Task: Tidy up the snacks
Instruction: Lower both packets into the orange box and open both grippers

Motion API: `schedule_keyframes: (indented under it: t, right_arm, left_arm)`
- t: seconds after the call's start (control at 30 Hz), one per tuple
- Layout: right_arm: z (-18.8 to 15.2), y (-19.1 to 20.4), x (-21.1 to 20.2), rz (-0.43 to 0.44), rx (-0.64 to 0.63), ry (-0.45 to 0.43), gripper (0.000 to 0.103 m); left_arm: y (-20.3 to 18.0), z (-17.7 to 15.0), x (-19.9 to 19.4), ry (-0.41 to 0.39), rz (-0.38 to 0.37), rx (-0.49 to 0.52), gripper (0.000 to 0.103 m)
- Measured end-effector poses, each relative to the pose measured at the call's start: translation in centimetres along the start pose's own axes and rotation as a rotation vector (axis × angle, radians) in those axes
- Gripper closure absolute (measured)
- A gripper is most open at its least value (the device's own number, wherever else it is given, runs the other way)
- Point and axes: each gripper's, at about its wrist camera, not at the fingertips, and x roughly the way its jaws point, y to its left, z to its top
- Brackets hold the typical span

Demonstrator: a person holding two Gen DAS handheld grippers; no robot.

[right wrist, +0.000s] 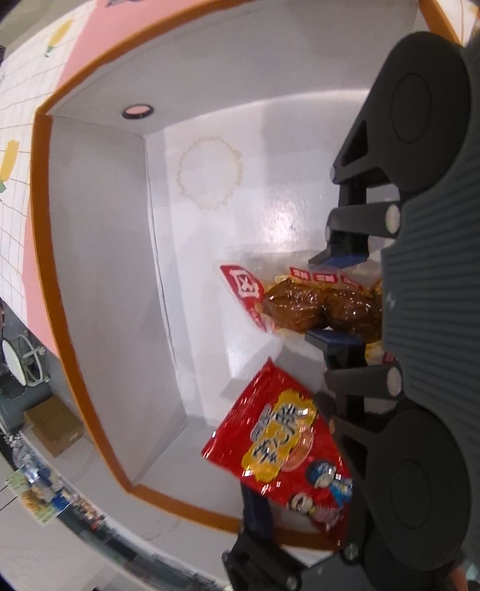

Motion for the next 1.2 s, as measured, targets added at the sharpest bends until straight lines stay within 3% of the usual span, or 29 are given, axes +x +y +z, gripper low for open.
schedule_keyframes:
  t: [0.13, 0.23, 0.37, 0.53, 0.8, 1.2]
  right_arm:
    - [-0.1, 0.1, -0.1, -0.079, -0.042, 0.008, 0.056]
    - [-0.3, 0.1, -0.5, -0.111, -0.048, -0.007, 0.042]
    - [-0.5, 0.1, -1.3, -0.131, -0.048, -0.023, 0.035]
    - [-0.7, 0.2, -2.4, -0.151, -0.053, -0.053, 0.031]
    - [-1.7, 0.0, -4.0, -0.147, -0.038, -0.098, 0.031]
    - [-5.9, 0.8, -9.7, -0.119, -0.065, -0.283, 0.031]
  left_arm:
    - [0.2, -0.1, -0.6, -0.025, 0.0, -0.005, 0.009]
    - [0.3, -0.2, -1.0, -0.042, 0.006, -0.014, 0.009]
    - [0.7, -0.4, -1.7, -0.065, -0.007, -0.046, 0.009]
    - [1.0, -0.6, -2.2, -0.075, -0.01, -0.065, 0.009]
    - [2.4, -1.5, -3.6, -0.092, -0.086, -0.163, 0.009]
    - [2.2, -4.7, -10.4, -0.232, -0.153, -0.281, 0.01]
